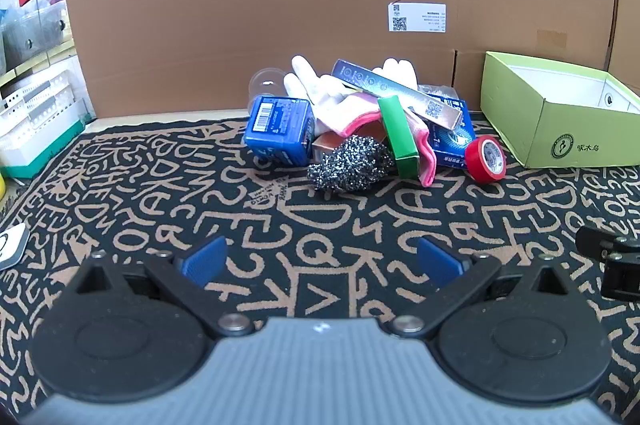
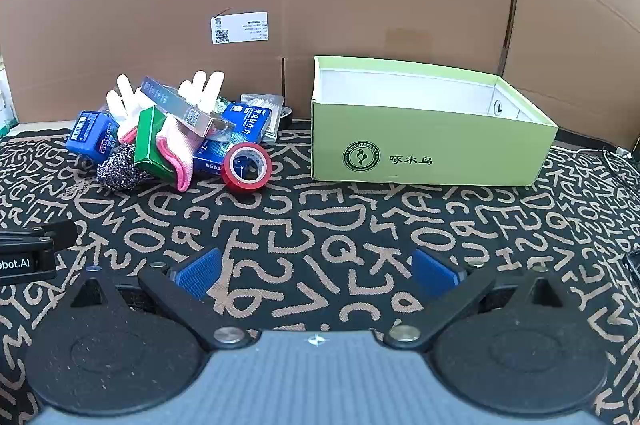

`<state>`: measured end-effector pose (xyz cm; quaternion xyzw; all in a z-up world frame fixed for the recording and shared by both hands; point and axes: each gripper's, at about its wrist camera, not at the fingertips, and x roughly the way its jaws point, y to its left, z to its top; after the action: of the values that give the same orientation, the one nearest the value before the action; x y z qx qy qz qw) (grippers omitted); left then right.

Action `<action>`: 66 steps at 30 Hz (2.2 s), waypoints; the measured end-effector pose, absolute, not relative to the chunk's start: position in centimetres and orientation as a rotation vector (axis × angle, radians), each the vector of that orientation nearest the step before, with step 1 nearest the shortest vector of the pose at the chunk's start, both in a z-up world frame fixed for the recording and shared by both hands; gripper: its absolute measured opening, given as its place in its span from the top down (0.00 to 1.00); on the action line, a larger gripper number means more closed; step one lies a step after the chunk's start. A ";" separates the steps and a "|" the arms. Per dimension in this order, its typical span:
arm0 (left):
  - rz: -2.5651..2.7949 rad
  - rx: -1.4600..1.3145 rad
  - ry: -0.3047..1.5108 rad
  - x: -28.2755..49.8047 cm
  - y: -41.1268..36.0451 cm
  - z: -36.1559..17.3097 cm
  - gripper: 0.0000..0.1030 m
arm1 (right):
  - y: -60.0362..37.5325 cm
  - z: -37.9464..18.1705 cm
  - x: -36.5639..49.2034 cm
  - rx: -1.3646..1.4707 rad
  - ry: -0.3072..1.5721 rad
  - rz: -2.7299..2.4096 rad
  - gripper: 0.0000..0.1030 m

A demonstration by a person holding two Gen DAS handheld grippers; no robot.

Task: Organize objects
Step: 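Move both tools toward the pile of items, then grasp the blue square container with the left tool while the right tool grasps the red tape roll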

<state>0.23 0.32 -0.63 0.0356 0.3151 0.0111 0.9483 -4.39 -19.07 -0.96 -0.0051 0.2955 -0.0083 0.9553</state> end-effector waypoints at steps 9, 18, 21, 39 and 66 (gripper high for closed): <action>0.024 0.072 0.641 0.2 0.2 -0.8 0.00 | -19.0 -1.0 -4.4 -0.005 0.601 -0.007 0.00; 0.022 0.070 0.643 0.1 0.3 -1.0 0.00 | -19.1 -1.1 -4.2 0.004 0.606 -0.003 0.00; 0.022 0.070 0.644 0.1 0.3 -1.0 0.00 | -19.0 -1.2 -4.2 0.003 0.608 0.000 0.00; -0.029 0.026 0.651 2.5 2.6 -0.7 0.00 | -18.2 -1.7 -3.1 0.025 0.605 0.102 0.00; -0.125 -0.015 0.720 17.2 7.2 -1.8 0.41 | -15.0 -4.3 8.0 0.041 0.568 0.173 0.18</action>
<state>17.21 7.19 -1.83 -0.0073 0.3522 -0.0610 0.9339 7.97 -14.96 -4.25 0.0203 0.2800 0.0851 0.9560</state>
